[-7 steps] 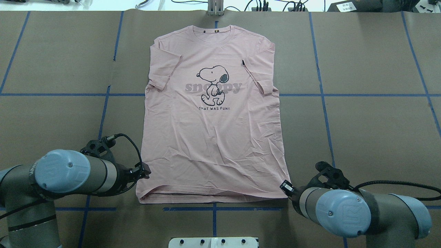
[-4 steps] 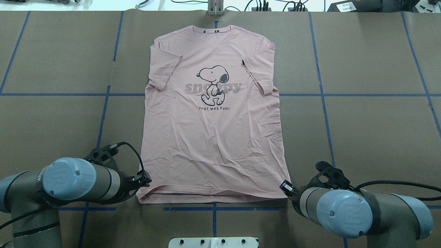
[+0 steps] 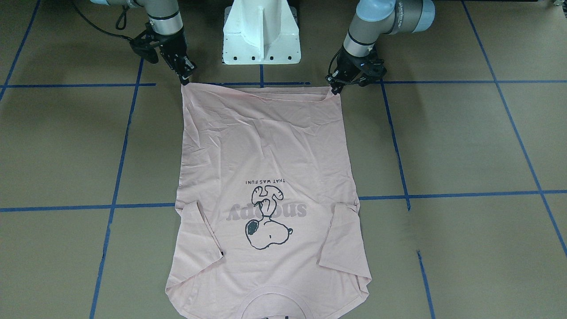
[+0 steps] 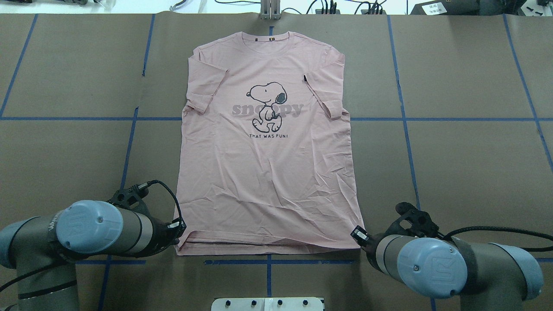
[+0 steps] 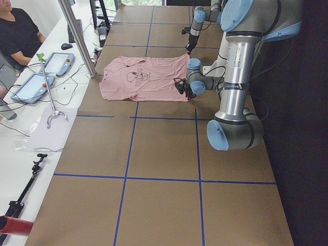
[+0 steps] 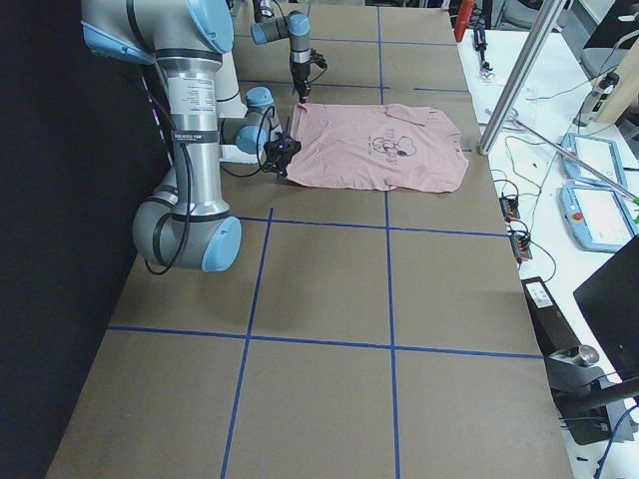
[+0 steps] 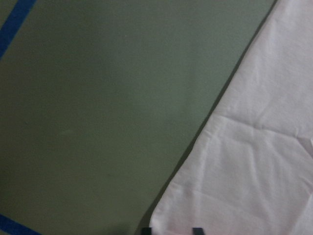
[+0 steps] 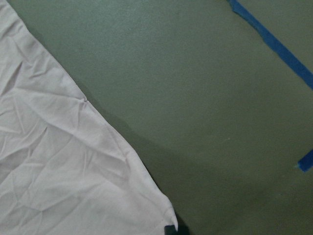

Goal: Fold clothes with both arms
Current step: 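Grasp the hem corners with the left and right grippers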

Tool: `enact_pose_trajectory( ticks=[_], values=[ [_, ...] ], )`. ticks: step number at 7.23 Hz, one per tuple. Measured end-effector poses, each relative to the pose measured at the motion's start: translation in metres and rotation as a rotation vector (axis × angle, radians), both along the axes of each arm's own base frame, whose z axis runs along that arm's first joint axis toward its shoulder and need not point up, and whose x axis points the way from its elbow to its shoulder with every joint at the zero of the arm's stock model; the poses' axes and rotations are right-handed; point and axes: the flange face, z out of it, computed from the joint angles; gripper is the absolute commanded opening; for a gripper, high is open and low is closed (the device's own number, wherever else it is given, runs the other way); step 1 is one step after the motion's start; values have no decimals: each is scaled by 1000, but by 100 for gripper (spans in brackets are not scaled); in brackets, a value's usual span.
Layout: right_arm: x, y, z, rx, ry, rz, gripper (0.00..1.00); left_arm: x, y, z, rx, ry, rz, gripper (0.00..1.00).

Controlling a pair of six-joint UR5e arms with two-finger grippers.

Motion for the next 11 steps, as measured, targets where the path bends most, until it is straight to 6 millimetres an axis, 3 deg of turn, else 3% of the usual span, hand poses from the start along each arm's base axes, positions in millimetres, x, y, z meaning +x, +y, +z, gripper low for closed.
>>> enact_pose_trajectory(
  ticks=[4,5,6,7,9,11],
  values=[
    [9,2,-8,2,-20,0,0,-12,7,-16,4,35,5,0],
    [16,3,-8,2,-21,-2,0,-19,14,-18,0,40,11,28],
    [20,5,-8,3,-21,-3,0,-19,21,-15,-16,36,13,50],
    [21,5,-7,3,-20,-4,0,-16,25,-13,-31,31,10,58],
    [21,6,-7,3,-19,-5,0,1,25,-13,-44,28,7,60],
    [21,6,-6,4,-17,-7,0,20,21,-12,-47,20,8,55]
  ],
)
